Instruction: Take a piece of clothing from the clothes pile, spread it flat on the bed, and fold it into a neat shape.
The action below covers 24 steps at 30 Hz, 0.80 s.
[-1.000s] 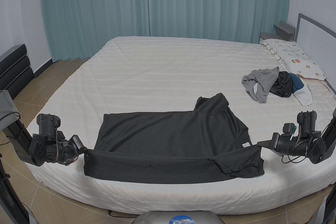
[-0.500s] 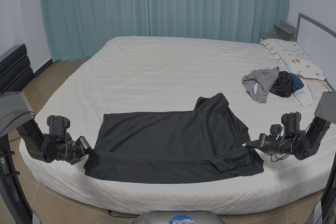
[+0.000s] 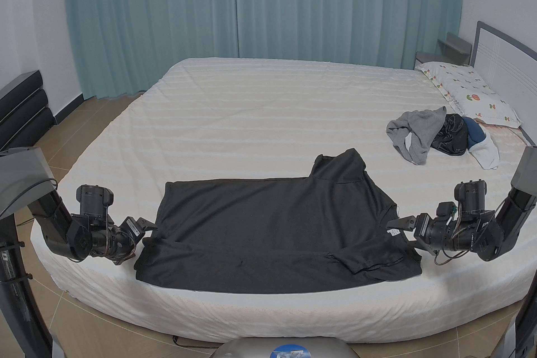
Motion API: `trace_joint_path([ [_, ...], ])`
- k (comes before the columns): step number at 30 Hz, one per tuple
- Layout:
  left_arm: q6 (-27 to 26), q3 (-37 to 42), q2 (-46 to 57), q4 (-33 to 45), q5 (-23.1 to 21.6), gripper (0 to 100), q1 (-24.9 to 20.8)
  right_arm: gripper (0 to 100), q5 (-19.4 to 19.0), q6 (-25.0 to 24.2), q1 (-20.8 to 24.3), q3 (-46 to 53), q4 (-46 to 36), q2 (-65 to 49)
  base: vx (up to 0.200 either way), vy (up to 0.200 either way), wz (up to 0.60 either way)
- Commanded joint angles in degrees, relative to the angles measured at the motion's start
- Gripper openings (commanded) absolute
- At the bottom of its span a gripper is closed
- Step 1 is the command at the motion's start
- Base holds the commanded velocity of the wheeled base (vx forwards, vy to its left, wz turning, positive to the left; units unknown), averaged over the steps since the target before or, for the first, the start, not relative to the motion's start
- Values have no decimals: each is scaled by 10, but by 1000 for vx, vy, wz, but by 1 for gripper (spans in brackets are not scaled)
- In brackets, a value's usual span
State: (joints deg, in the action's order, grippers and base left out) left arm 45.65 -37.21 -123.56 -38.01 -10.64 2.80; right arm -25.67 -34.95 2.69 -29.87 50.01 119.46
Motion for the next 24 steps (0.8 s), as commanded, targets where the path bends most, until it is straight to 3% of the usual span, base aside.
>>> trace_joint_path([
  [1, 29, 26, 51, 0, -6, 100, 10, 100, 43, -71, 58, 64, 0, -77, 0, 0, 0],
  [5, 50, 49, 68, -5, -8, 100, 10, 100, 98, -155, 113, 83, 6, -76, 0, 0, 0],
  [8, 59, 56, 61, -10, -10, 100, 10, 100, 114, -193, 136, 87, 7, -67, 0, 0, 0],
  [19, 60, 93, 40, -73, -17, 100, 13, 100, 115, -218, 169, 75, 14, -10, 0, 0, 0],
  [24, 60, 101, 39, -88, -17, 100, 13, 100, 141, -251, 174, 62, 67, 7, 0, 0, 0],
])
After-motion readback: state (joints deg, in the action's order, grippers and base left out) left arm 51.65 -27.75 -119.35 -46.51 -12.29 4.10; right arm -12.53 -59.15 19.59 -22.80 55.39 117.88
